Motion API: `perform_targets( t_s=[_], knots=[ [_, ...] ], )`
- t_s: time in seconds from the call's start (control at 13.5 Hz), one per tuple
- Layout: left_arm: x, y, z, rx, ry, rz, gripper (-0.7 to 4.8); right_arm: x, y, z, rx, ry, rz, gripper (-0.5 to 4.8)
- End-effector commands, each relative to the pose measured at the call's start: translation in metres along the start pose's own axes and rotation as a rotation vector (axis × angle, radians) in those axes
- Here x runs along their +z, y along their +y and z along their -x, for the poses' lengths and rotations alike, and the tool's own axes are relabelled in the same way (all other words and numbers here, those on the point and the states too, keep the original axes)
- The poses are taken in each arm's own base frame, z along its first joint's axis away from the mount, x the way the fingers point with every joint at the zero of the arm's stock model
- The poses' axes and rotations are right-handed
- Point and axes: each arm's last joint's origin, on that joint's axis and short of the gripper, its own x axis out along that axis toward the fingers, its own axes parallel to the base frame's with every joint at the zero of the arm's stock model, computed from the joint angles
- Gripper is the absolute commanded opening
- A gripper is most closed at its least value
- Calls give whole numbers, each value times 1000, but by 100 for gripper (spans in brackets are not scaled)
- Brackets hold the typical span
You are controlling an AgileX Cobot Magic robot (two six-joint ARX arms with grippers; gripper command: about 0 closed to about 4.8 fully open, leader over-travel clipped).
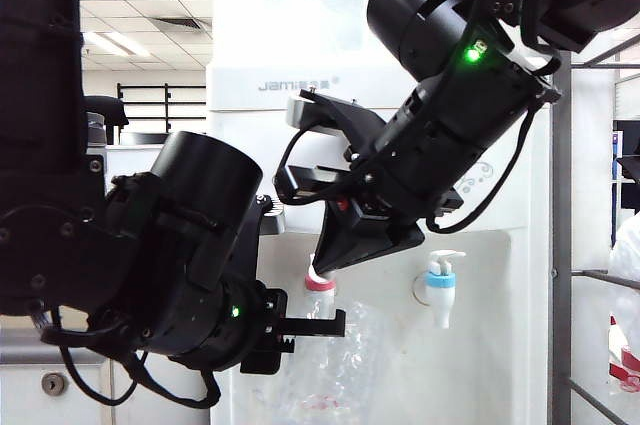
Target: Pick up the plastic mug from the left desk, go to the hot water outlet of the water dispenser, press the vertical switch to get some water, then put the mug back on the desk.
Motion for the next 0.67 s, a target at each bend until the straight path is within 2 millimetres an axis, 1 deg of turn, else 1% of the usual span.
perform_targets(
  t_s=[0.07,0.67],
  knots=[
    [0,12,-6,136,12,-5,-5,-6,-1,-2,-14,48,-7,-5],
    [-1,12,-6,136,13,-6,-5,-4,-1,-2,-11,30,-6,-5]
  ],
)
